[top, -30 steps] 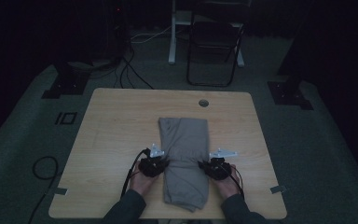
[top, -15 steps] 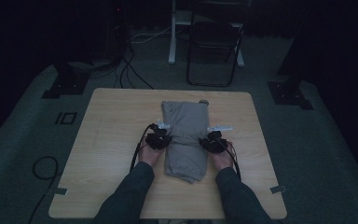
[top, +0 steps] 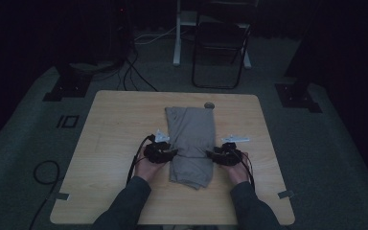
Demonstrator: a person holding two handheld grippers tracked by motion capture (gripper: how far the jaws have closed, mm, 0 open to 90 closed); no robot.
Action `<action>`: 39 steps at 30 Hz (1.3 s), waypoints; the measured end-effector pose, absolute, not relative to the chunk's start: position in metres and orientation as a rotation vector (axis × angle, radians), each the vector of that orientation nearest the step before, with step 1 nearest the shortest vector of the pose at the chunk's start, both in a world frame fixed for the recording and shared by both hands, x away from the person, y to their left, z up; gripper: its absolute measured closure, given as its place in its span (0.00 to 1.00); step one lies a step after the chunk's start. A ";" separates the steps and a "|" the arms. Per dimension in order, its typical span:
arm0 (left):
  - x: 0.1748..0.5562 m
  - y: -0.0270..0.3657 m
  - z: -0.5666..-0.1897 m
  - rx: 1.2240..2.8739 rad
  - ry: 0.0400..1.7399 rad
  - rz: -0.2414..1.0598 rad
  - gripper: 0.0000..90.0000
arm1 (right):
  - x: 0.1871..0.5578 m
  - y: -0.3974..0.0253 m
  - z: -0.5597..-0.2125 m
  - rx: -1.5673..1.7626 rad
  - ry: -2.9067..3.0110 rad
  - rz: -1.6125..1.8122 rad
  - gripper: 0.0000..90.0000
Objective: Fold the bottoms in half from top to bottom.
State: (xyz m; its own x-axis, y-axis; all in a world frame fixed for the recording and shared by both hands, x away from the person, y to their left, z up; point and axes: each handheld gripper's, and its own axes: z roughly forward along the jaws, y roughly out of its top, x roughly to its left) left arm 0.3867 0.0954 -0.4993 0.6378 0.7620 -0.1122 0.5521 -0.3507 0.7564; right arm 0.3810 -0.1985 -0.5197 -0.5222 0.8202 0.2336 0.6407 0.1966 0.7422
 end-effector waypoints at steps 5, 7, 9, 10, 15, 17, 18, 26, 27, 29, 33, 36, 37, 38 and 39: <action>0.413 0.079 -0.490 2.025 1.028 0.318 0.53 | 0.407 -0.187 -0.511 1.411 2.244 1.274 0.51; 0.423 0.070 -0.495 2.050 1.045 0.293 0.53 | 0.419 -0.180 -0.516 1.410 2.269 1.259 0.50; 0.431 0.065 -0.503 2.088 1.079 0.289 0.53 | 0.430 -0.175 -0.522 1.444 2.287 1.227 0.47; 0.431 0.065 -0.503 2.088 1.079 0.289 0.53 | 0.435 -0.173 -0.525 1.476 2.301 1.201 0.46; 0.434 0.060 -0.516 2.108 1.111 0.252 0.66 | 0.442 -0.170 -0.533 1.530 2.347 1.233 0.61; 0.429 0.062 -0.510 2.088 1.083 0.257 0.74 | 0.439 -0.172 -0.529 1.518 2.334 1.251 0.73; 0.426 0.063 -0.506 2.074 1.067 0.263 0.76 | 0.436 -0.174 -0.524 1.510 2.314 1.281 0.77; 0.389 0.070 -0.470 1.999 0.915 0.308 0.79 | 0.403 -0.182 -0.484 1.313 2.264 1.420 0.85; 0.384 0.072 -0.467 1.999 0.896 0.318 0.80 | 0.398 -0.184 -0.480 1.291 2.254 1.450 0.85; 0.374 0.074 -0.465 1.987 0.882 0.299 0.79 | 0.387 -0.186 -0.473 1.239 2.250 1.471 0.85; 0.353 0.082 -0.477 2.012 0.870 0.257 0.76 | 0.359 -0.185 -0.473 1.152 2.266 1.482 0.85; 0.344 0.087 -0.489 2.023 0.882 0.216 0.73 | 0.337 -0.183 -0.491 1.126 2.316 1.434 0.85; 0.334 0.091 -0.503 2.055 0.888 0.187 0.72 | 0.330 -0.182 -0.498 1.114 2.337 1.397 0.83; 0.330 0.093 -0.509 2.068 0.897 0.186 0.71 | 0.325 -0.181 -0.506 1.114 2.362 1.369 0.80; 0.327 0.096 -0.514 2.069 0.906 0.171 0.68 | 0.320 -0.182 -0.512 1.106 2.399 1.355 0.75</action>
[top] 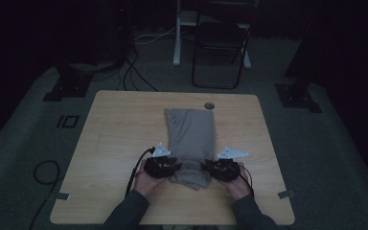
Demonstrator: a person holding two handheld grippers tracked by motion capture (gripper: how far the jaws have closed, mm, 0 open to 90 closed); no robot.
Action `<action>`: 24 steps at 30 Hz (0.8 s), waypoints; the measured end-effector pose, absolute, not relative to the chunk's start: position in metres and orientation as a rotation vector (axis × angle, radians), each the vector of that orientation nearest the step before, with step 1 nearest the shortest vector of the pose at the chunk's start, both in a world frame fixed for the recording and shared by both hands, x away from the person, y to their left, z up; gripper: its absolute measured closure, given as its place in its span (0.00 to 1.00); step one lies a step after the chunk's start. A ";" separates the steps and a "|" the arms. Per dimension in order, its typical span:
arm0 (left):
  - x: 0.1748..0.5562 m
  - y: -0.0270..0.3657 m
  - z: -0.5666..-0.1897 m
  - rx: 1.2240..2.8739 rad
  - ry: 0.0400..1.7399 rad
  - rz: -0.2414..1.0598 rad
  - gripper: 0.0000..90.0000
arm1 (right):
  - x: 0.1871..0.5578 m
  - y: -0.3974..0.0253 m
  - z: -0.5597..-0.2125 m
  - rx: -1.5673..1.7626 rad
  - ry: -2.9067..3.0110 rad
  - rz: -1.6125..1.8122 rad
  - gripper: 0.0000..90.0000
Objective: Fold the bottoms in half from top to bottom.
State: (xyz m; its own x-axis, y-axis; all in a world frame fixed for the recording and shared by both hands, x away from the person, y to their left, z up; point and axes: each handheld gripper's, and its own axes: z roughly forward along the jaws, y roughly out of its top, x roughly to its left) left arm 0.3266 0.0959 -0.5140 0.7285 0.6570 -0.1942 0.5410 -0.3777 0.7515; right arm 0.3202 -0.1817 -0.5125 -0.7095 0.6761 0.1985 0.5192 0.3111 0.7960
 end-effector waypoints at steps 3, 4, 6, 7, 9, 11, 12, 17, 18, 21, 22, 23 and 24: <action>0.318 0.106 -0.521 2.054 0.914 0.146 0.66 | 0.308 -0.188 -0.524 1.104 2.437 1.396 0.65; 0.316 0.109 -0.521 2.052 0.910 0.144 0.65 | 0.305 -0.191 -0.524 1.099 2.437 1.425 0.62; 0.315 0.115 -0.519 2.038 0.918 0.161 0.62 | 0.300 -0.199 -0.522 1.098 2.411 1.504 0.58; 0.316 0.118 -0.518 2.025 0.921 0.164 0.62 | 0.299 -0.202 -0.519 1.100 2.388 1.535 0.58; 0.319 0.122 -0.515 2.001 0.933 0.185 0.62 | 0.301 -0.207 -0.515 1.118 2.332 1.559 0.58; 0.326 0.123 -0.512 1.989 0.960 0.210 0.62 | 0.307 -0.207 -0.513 1.160 2.294 1.539 0.60; 0.331 0.121 -0.511 1.986 0.975 0.225 0.62 | 0.311 -0.205 -0.513 1.187 2.277 1.508 0.60; 0.352 0.102 -0.514 1.999 1.026 0.254 0.60 | 0.328 -0.185 -0.522 1.250 2.283 1.366 0.59; 0.352 0.102 -0.514 1.999 1.026 0.254 0.58 | 0.329 -0.181 -0.525 1.245 2.294 1.339 0.58; 0.351 0.089 -0.523 2.062 1.024 0.267 0.57 | 0.328 -0.170 -0.530 1.216 2.341 1.248 0.56; 0.349 0.088 -0.525 2.070 1.021 0.277 0.57 | 0.325 -0.168 -0.531 1.190 2.351 1.220 0.56; 0.347 0.088 -0.527 2.072 1.022 0.278 0.57 | 0.323 -0.167 -0.531 1.173 2.361 1.200 0.55; 0.344 0.089 -0.528 2.073 1.026 0.273 0.57 | 0.322 -0.168 -0.532 1.163 2.368 1.195 0.55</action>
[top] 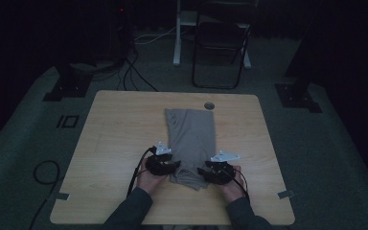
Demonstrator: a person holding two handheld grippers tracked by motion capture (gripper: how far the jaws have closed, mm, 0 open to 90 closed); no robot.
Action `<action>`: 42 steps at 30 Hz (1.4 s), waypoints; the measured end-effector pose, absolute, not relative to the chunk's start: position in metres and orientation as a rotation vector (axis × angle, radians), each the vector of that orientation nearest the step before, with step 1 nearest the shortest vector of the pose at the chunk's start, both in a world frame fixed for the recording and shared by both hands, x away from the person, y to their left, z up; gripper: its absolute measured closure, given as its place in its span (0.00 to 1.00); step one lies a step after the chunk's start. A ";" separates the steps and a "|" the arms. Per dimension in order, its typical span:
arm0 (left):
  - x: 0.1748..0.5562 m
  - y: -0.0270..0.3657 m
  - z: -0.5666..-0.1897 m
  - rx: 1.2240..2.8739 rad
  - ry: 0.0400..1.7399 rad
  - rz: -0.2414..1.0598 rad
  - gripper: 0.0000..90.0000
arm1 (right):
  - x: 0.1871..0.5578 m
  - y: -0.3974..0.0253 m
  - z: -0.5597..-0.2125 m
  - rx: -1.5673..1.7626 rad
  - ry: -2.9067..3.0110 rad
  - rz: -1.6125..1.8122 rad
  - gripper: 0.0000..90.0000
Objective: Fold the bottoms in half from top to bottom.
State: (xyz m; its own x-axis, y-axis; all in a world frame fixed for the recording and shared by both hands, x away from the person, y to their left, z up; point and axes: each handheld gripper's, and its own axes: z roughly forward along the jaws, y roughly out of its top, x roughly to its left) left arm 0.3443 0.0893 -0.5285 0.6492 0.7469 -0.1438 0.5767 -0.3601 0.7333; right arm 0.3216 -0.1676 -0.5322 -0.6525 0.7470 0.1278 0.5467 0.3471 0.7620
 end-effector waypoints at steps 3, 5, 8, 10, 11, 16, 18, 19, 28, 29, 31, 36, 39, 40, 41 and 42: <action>0.338 0.093 -0.533 2.081 1.023 0.261 0.58 | 0.317 -0.170 -0.535 1.172 2.386 1.202 0.54; 0.334 0.094 -0.537 2.093 1.023 0.252 0.58 | 0.316 -0.172 -0.537 1.186 2.402 1.210 0.53; 0.328 0.096 -0.540 2.081 1.025 0.232 0.59 | 0.313 -0.172 -0.538 1.201 2.426 1.222 0.53; 0.325 0.097 -0.541 2.076 1.026 0.225 0.59 | 0.312 -0.173 -0.538 1.203 2.430 1.229 0.53; 0.323 0.097 -0.541 2.076 1.025 0.222 0.59 | 0.311 -0.173 -0.540 1.212 2.438 1.242 0.53; 0.311 0.098 -0.542 2.073 1.016 0.210 0.60 | 0.304 -0.175 -0.540 1.221 2.476 1.255 0.54; 0.307 0.099 -0.542 2.073 1.016 0.203 0.60 | 0.301 -0.175 -0.540 1.215 2.489 1.258 0.55; 0.305 0.099 -0.542 2.076 1.014 0.198 0.60 | 0.300 -0.175 -0.539 1.216 2.496 1.257 0.55; 0.290 0.102 -0.541 2.091 0.991 0.175 0.60 | 0.285 -0.175 -0.539 1.213 2.555 1.268 0.57; 0.283 0.102 -0.542 2.093 0.980 0.167 0.60 | 0.279 -0.174 -0.538 1.201 2.569 1.262 0.58; 0.279 0.103 -0.541 2.097 0.976 0.158 0.60 | 0.275 -0.173 -0.537 1.195 2.581 1.256 0.59; 0.275 0.107 -0.537 2.079 0.949 0.188 0.59 | 0.268 -0.173 -0.535 1.175 2.593 1.271 0.59; 0.285 0.113 -0.527 2.043 0.974 0.236 0.58 | 0.275 -0.179 -0.521 1.165 2.489 1.313 0.58; 0.291 0.115 -0.523 2.030 0.983 0.258 0.58 | 0.275 -0.179 -0.521 1.165 2.489 1.313 0.58; 0.295 0.117 -0.520 2.020 0.990 0.273 0.58 | 0.283 -0.184 -0.516 1.183 2.438 1.320 0.57; 0.302 0.119 -0.517 2.016 0.999 0.290 0.58 | 0.283 -0.184 -0.516 1.183 2.438 1.320 0.57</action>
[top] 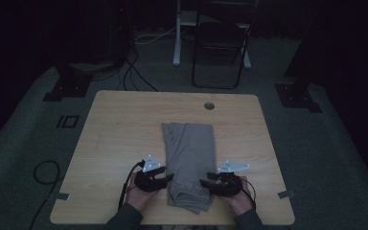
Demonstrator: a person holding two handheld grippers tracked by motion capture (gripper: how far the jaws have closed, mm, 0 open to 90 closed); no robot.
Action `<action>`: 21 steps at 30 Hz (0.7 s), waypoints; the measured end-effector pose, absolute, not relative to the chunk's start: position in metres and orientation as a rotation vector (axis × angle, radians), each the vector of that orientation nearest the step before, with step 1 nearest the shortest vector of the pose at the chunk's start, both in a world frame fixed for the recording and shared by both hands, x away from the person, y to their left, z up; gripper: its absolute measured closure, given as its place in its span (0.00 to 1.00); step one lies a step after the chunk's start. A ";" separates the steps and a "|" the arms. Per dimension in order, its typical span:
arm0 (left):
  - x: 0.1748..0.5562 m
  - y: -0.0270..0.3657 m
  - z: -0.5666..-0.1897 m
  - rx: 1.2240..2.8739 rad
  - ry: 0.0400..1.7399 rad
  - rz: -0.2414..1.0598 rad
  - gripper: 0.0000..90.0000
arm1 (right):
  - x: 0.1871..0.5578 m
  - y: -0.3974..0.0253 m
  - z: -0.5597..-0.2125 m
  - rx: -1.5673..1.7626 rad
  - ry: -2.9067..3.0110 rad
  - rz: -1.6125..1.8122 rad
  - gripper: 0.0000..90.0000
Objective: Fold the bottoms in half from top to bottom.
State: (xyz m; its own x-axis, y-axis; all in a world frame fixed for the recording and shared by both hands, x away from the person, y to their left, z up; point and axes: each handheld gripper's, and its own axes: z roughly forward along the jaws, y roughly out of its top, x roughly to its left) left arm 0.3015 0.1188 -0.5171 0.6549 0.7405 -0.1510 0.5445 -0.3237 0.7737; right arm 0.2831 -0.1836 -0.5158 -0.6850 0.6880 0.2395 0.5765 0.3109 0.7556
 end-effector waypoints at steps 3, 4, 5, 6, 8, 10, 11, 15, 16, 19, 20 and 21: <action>0.322 0.123 -0.510 1.989 1.034 0.344 0.57 | 0.300 -0.189 -0.512 1.210 2.376 1.302 0.57; 0.330 0.124 -0.508 1.975 1.053 0.359 0.57 | 0.308 -0.191 -0.512 1.226 2.357 1.292 0.58; 0.337 0.125 -0.507 1.974 1.060 0.379 0.57 | 0.316 -0.192 -0.512 1.244 2.340 1.287 0.58; 0.342 0.125 -0.506 1.974 1.068 0.388 0.57 | 0.324 -0.193 -0.512 1.265 2.321 1.272 0.58; 0.354 0.126 -0.505 1.959 1.085 0.396 0.57 | 0.333 -0.194 -0.512 1.278 2.298 1.261 0.59; 0.363 0.126 -0.504 1.954 1.092 0.401 0.57 | 0.342 -0.194 -0.512 1.288 2.278 1.249 0.59; 0.367 0.125 -0.503 1.953 1.091 0.409 0.57 | 0.346 -0.193 -0.511 1.286 2.273 1.237 0.58; 0.382 0.124 -0.501 1.951 1.095 0.419 0.56 | 0.361 -0.191 -0.507 1.286 2.249 1.219 0.56; 0.385 0.123 -0.501 1.955 1.094 0.422 0.56 | 0.364 -0.190 -0.507 1.286 2.242 1.222 0.56; 0.393 0.121 -0.501 1.957 1.093 0.432 0.56 | 0.374 -0.189 -0.506 1.290 2.235 1.202 0.54; 0.395 0.121 -0.501 1.956 1.094 0.434 0.56 | 0.377 -0.189 -0.506 1.291 2.225 1.199 0.53; 0.399 0.120 -0.501 1.955 1.098 0.438 0.56 | 0.381 -0.188 -0.506 1.297 2.223 1.187 0.52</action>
State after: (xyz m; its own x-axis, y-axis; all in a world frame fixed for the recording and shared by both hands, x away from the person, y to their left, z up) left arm 0.3987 0.1203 -0.5007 0.5569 0.8254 -0.0920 0.5355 -0.2722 0.7995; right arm 0.3807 -0.1884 -0.5060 -0.5438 0.8280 0.1370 0.5744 0.2482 0.7800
